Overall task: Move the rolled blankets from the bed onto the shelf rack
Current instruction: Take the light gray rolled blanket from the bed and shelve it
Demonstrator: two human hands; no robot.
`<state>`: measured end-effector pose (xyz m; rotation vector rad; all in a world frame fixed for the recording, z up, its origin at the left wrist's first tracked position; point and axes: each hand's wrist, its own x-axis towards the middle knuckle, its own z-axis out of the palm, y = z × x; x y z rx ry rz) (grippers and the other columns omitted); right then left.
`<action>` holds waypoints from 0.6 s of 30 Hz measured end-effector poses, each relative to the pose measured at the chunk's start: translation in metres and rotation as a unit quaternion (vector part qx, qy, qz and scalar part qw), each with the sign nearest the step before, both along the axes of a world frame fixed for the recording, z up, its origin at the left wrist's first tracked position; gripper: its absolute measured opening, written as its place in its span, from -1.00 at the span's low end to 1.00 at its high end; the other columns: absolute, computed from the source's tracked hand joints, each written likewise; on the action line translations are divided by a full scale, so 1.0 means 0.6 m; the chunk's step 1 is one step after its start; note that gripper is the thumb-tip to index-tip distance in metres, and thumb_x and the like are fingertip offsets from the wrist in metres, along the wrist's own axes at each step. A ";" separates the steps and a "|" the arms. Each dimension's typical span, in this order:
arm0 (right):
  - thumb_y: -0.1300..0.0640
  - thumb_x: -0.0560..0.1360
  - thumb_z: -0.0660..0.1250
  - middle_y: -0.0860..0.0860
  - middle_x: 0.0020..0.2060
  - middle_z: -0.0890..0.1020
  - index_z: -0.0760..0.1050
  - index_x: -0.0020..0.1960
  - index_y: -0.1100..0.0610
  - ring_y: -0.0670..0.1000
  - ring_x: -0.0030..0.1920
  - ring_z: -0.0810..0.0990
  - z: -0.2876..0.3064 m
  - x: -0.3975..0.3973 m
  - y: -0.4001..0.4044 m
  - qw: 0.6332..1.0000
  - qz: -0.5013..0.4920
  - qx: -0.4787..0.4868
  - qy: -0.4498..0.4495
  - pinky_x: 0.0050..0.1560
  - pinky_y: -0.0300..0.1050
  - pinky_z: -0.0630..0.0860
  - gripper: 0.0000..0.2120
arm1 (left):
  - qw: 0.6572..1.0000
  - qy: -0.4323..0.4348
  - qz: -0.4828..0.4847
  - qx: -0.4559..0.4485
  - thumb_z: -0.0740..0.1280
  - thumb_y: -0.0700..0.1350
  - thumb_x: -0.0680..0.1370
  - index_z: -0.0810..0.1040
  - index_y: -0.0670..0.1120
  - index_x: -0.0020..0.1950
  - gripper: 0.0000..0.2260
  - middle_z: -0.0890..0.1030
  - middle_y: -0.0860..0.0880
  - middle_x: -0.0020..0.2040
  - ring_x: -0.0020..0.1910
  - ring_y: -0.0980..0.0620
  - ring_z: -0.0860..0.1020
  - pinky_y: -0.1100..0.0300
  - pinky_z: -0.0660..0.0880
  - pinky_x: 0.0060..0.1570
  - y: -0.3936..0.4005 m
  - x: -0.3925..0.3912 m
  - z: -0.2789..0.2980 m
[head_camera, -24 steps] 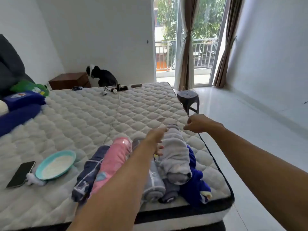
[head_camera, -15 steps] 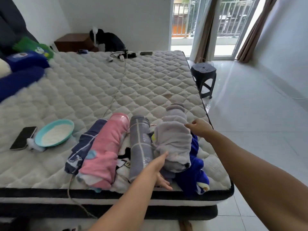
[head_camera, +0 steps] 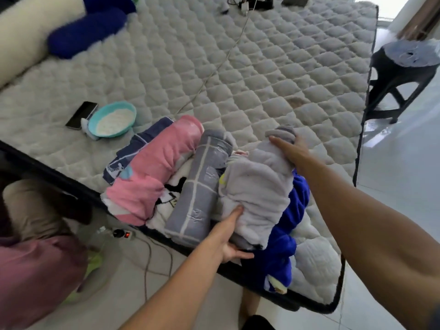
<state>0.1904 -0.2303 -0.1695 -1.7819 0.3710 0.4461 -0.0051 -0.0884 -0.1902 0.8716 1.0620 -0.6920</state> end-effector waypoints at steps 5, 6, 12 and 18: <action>-0.10 0.22 0.53 0.05 0.20 0.55 0.39 0.32 -0.04 0.06 0.10 0.56 -0.012 -0.010 -0.005 0.998 -0.038 0.053 0.009 0.06 -0.03 0.58 -0.28 | 0.999 -0.008 0.034 0.008 0.40 0.20 0.44 0.43 -0.09 0.28 -0.45 0.49 -0.21 0.23 0.08 -0.24 0.49 -0.24 0.50 -0.04 -0.011 -0.007 -0.003; -0.08 0.23 0.53 0.04 0.19 0.55 0.39 0.31 -0.03 0.05 0.09 0.56 -0.008 -0.019 -0.006 0.997 -0.053 0.059 0.002 0.05 -0.04 0.57 -0.30 | 0.999 -0.009 0.037 0.009 0.40 0.19 0.45 0.42 -0.09 0.28 -0.47 0.49 -0.20 0.20 0.11 -0.24 0.48 -0.23 0.50 -0.02 -0.013 -0.013 -0.002; -0.01 0.31 0.48 -0.04 0.10 0.48 0.33 0.26 -0.02 0.05 0.12 0.50 0.058 -0.102 0.010 0.987 -0.099 0.068 -0.105 0.22 0.09 0.51 -0.42 | 0.997 -0.047 0.058 0.003 0.40 0.12 0.46 0.42 -0.10 0.32 -0.48 0.54 -0.21 0.19 0.18 -0.24 0.52 -0.24 0.51 0.15 -0.002 -0.078 0.022; 0.02 0.31 0.47 -0.08 0.04 0.52 0.33 0.21 0.00 0.02 0.09 0.55 0.186 -0.229 0.085 0.966 -0.023 0.092 -0.242 0.17 0.04 0.53 -0.47 | 0.988 -0.137 0.046 0.056 0.34 0.11 0.50 0.53 -0.02 0.07 -0.75 0.60 -0.12 0.12 0.13 -0.16 0.57 -0.14 0.50 0.21 0.044 -0.196 0.094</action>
